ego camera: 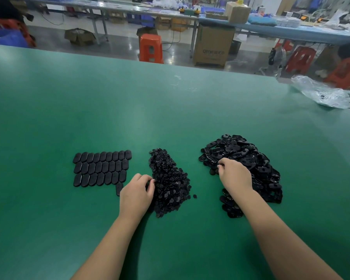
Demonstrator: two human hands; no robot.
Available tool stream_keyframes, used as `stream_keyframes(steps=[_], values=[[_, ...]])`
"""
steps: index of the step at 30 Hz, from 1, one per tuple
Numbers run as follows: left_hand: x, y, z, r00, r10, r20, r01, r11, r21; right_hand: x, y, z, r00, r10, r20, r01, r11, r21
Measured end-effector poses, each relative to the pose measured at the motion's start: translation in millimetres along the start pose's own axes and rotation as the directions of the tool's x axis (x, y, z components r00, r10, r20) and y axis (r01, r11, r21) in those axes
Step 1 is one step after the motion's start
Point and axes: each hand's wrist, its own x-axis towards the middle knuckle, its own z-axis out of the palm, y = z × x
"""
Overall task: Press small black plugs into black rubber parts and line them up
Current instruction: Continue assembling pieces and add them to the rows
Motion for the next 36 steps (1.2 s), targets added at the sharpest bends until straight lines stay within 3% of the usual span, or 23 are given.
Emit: stream_keyframes(steps=[4, 7, 10, 15, 22, 32, 36], values=[[-0.4, 0.4, -0.3, 1.0, -0.028, 0.002, 0.028, 0.999, -0.02, -8.7, -11.8, -3.1, 0.997, 0.042, -0.066, -0.014, 0.926, 0.376], [-0.2, -0.3, 0.5, 0.998, -0.066, 0.019, 0.068, 0.996, -0.062, -22.3, -22.8, 5.7, 0.998, 0.06, -0.026, -0.029, 0.763, 0.646], [0.0, -1.7, 1.6, 0.994, -0.099, 0.05, 0.103, 0.991, -0.083, -40.9, -32.8, 21.0, 0.993, 0.093, 0.076, -0.118, 0.618, 0.777], [-1.2, -4.3, 1.8, 0.992, -0.109, 0.068, 0.117, 0.985, -0.125, -66.9, -43.9, 51.0, 0.977, 0.192, 0.095, -0.183, 0.524, 0.832], [-1.0, -6.2, 1.1, 0.995, -0.092, 0.045, 0.098, 0.981, -0.17, -71.7, -42.9, 54.7, 0.983, 0.181, 0.044, -0.141, 0.572, 0.808], [2.0, -3.8, -0.6, 0.996, -0.063, 0.057, 0.069, 0.992, -0.106, -75.4, -45.0, 57.6, 0.987, 0.16, 0.026, -0.121, 0.62, 0.775], [0.1, -2.0, -3.0, 0.997, -0.074, 0.032, 0.079, 0.976, -0.201, -75.8, -45.6, 56.4, 0.987, 0.16, 0.026, -0.121, 0.618, 0.777]])
